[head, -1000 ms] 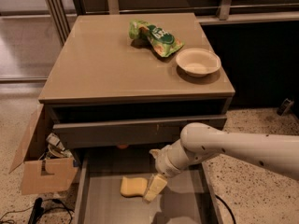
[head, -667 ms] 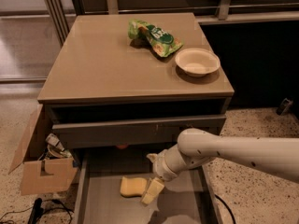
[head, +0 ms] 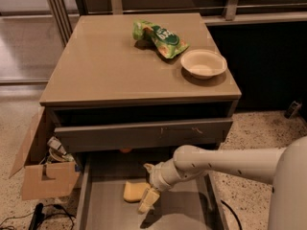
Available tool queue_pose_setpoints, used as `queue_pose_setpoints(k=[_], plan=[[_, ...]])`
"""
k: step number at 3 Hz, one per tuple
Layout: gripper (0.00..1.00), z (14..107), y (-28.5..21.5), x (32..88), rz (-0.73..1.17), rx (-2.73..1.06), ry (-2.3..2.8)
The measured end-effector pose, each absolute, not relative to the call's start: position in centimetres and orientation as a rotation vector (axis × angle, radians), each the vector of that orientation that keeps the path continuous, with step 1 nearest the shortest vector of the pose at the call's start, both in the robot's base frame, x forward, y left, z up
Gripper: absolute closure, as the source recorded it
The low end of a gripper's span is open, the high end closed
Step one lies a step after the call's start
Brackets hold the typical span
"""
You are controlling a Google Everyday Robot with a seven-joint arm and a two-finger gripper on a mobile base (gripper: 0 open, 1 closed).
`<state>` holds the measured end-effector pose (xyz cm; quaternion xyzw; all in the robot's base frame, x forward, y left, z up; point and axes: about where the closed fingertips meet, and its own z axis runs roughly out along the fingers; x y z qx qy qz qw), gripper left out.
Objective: Pick sponge from middle drawer and place on counter
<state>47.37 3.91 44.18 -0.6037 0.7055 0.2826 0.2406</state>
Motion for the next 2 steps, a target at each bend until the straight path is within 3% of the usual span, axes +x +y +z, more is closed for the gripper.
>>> queue_pose_setpoints(k=[2], plan=[[0.00,42.97,4.51,47.43,0.789,-1.653,1.944]])
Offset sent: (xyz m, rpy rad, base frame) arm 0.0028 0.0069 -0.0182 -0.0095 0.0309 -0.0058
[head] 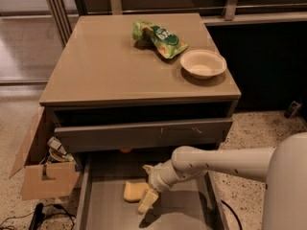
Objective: Pick sponge from middle drawer and place on counter
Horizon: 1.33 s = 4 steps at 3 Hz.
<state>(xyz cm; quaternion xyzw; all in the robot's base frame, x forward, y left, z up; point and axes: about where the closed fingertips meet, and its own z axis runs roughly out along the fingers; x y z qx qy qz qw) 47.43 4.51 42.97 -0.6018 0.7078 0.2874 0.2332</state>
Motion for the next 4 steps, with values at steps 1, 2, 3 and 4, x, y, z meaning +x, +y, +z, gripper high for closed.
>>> queue_pose_setpoints(k=[1,2,3,4], plan=[[0.00,40.2,5.2,47.7,0.804,-1.640,1.988],[0.00,36.6,5.7,47.4,0.802,-1.617,2.029],[0.00,35.0,5.8,47.2,0.779,-1.600,2.051],[0.18,35.0,5.8,47.2,0.778,-1.600,2.052]])
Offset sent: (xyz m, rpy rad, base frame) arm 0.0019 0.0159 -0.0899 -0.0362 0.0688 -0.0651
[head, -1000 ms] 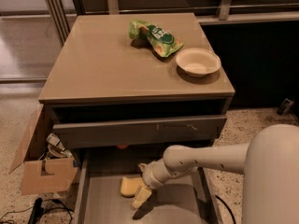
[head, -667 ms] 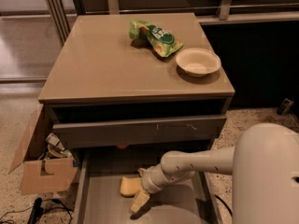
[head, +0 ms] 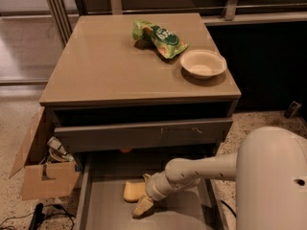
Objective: Pick sponge from middle drawer and place on counter
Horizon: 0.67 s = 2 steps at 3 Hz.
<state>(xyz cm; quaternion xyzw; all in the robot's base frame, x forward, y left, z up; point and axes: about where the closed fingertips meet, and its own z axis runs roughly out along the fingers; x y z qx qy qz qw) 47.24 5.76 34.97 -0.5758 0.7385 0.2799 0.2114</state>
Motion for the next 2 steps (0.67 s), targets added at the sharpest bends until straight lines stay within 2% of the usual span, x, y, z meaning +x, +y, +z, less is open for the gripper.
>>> queue_pose_setpoints(k=[2], plan=[[0.64,34.96,5.76,47.23,0.778,-1.600,2.052]])
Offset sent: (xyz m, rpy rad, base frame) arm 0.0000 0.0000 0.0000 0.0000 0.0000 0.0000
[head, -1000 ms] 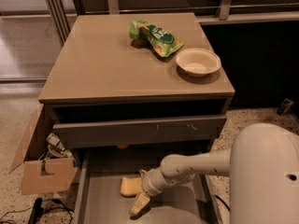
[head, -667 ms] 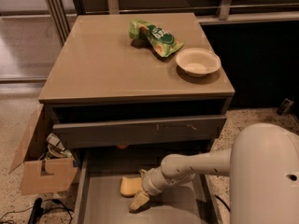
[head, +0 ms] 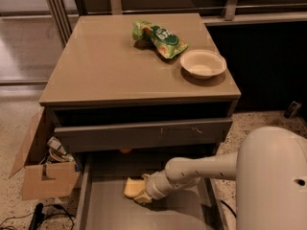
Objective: Pick sponge from middle drawer and place on counter
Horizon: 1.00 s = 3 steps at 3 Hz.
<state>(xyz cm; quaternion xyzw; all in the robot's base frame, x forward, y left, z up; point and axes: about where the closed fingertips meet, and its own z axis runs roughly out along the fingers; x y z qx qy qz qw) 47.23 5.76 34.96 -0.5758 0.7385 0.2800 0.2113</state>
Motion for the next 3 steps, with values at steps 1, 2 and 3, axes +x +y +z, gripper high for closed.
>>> queue_pose_setpoints(k=[1,2,3], plan=[[0.88,34.96,5.76,47.23,0.778,-1.600,2.052],[1.00,34.96,5.77,47.23,0.778,-1.600,2.052],[1.00,34.96,5.77,47.22,0.778,-1.600,2.052]])
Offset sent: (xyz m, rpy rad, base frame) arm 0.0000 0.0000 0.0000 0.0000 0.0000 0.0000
